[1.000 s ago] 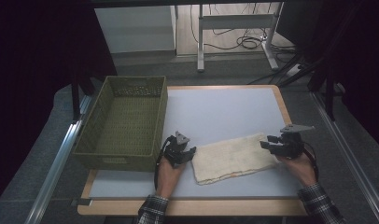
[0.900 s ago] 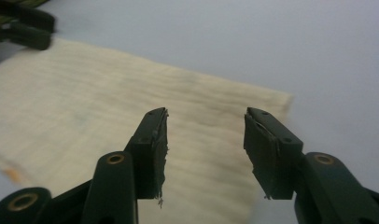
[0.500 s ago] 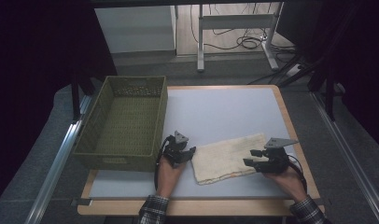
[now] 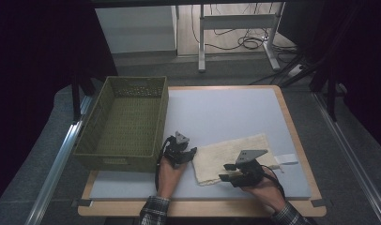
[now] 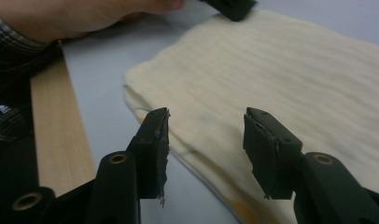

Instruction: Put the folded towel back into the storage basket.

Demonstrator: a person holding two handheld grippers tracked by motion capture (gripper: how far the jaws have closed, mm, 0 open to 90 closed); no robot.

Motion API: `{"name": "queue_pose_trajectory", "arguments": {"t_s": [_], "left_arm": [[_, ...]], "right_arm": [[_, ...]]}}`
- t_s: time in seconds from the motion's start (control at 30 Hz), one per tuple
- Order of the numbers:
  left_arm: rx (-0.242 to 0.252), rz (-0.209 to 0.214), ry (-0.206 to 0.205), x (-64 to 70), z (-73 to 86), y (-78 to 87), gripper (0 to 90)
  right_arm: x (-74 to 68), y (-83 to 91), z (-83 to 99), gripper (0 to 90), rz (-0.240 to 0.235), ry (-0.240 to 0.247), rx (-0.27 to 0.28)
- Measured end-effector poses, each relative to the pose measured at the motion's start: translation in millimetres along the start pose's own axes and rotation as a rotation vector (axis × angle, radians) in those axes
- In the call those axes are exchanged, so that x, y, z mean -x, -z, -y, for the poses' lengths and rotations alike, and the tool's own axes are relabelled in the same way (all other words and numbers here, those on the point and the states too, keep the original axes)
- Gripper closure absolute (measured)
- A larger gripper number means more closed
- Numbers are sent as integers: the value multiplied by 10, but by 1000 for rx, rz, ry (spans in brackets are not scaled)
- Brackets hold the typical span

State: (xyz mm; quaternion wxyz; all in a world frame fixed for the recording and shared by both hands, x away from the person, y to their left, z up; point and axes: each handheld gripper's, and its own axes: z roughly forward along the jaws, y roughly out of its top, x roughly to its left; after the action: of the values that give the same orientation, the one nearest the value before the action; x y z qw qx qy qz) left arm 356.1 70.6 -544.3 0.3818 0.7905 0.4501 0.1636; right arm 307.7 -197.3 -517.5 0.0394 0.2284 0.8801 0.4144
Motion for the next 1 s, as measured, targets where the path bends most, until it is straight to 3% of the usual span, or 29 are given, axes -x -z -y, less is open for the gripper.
{"name": "queue_pose_trajectory", "arguments": {"t_s": [0.17, 0.4, 0.67, 0.83, 1.0], "left_arm": [[1, 0, 0, 0, 1, -1, 544], [1, 0, 0, -1, 1, -1, 544], [0, 0, -1, -1, 0, -1, 543], [-2, 1, 0, -3, 0, -1, 544], [-4, -3, 1, 0, -3, 0, 574]], "right_arm": [[-170, -155, -96, 573, -55, 31, -4], [-367, -360, -253, 581, -95, 83, -18], [-451, -572, -249, 591, -26, 157, -81], [-439, -570, -240, 761, 16, 166, -76], [-429, -572, -238, 827, 20, 156, -74]]}}
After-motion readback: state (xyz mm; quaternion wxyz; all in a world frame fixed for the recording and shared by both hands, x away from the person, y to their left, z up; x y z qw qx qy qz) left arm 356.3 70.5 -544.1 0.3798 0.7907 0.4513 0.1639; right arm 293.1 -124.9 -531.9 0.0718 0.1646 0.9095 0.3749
